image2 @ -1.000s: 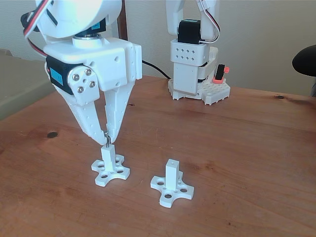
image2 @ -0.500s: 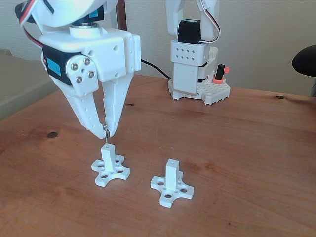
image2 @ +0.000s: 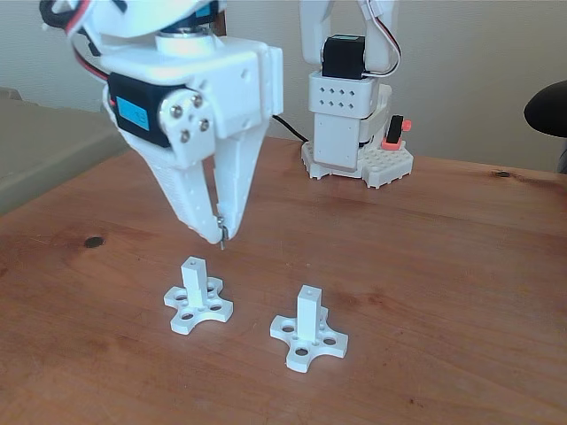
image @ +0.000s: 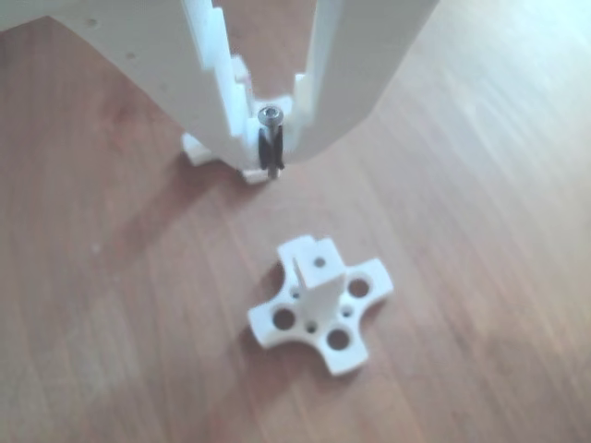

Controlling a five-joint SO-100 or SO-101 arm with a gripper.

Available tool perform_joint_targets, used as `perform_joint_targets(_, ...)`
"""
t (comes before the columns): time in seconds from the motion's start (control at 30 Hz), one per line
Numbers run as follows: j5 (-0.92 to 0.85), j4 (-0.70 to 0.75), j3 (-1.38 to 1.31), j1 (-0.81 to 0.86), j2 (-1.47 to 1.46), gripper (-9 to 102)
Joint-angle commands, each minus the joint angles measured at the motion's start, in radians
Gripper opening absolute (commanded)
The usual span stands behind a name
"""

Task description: Grab the screw and set it in the hole.

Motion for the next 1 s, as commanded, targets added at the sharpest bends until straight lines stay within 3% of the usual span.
perform_joint_targets(0.0, 0.011, 0.006, -0.097, -0.037, 0.104, -4)
perform_joint_targets(0.97, 0.100, -0.035, -0.046, -0.227, 0.094, -4)
